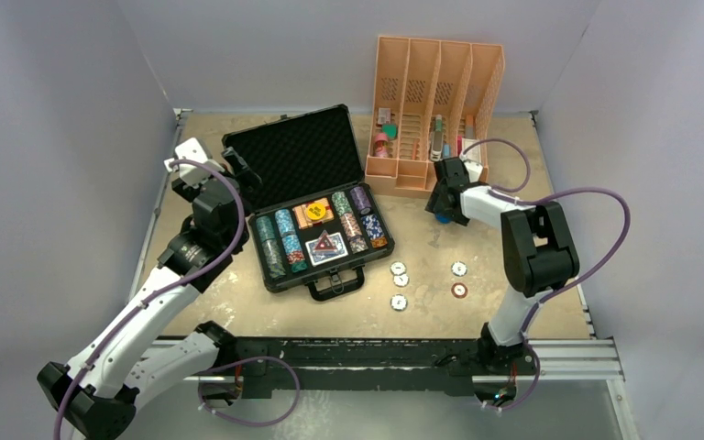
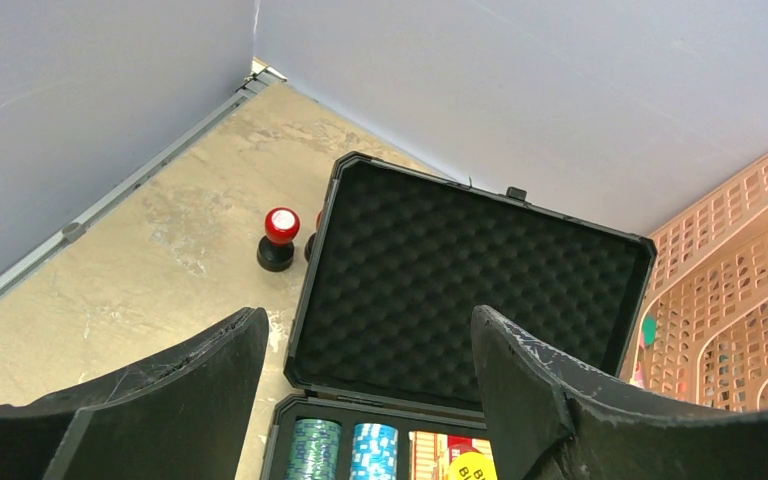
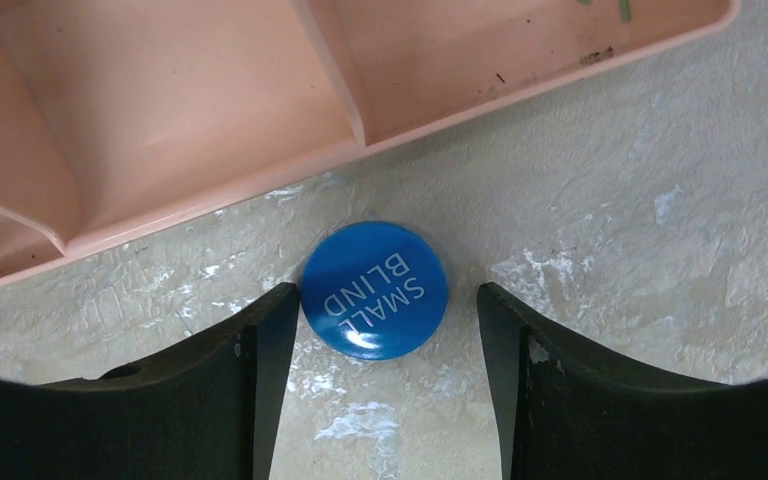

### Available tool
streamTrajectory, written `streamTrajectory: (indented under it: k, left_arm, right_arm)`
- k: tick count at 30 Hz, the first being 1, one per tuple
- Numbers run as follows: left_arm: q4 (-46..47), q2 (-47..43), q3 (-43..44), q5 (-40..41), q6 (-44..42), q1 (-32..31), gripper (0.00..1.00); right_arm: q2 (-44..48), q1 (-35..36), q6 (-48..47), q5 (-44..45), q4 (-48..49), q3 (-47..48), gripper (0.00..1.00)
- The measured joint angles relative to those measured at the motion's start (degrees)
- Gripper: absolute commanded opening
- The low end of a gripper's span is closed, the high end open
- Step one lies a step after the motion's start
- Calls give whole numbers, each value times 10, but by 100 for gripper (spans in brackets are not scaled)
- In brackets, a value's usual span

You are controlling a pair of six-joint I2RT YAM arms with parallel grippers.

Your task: Pack up texas hold em set

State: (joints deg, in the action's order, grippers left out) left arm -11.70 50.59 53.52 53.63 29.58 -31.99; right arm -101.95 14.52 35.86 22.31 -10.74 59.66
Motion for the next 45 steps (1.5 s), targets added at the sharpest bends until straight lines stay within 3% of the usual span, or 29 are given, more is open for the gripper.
streamTrajectory:
  k: [7, 17, 23, 28, 34, 40, 45]
  left_arm:
    - [0, 2, 0, -1, 0, 0, 73]
    - [-2, 2, 0, -3, 2, 0, 73]
    - [-3, 2, 0, -10, 8, 0, 73]
    - [-7, 3, 0, -18, 15, 0, 73]
    - [-38, -5, 1, -30, 37, 0, 73]
    - [-102, -26, 28, -47, 69, 0, 73]
    - [-162, -42, 53, -69, 107, 0, 73]
  right_arm:
    - [-1, -5, -16, -14, 12, -2, 53]
    - [5, -7, -21, -27, 2, -2, 52]
    - [70, 7, -20, -45, -32, -18, 52]
    - [133, 80, -18, -51, -45, -13, 52]
    - [150, 222, -13, -54, -63, 32, 52]
    - [126, 360, -26, -53, -61, 106, 53]
    - [67, 417, -45, -54, -56, 140, 53]
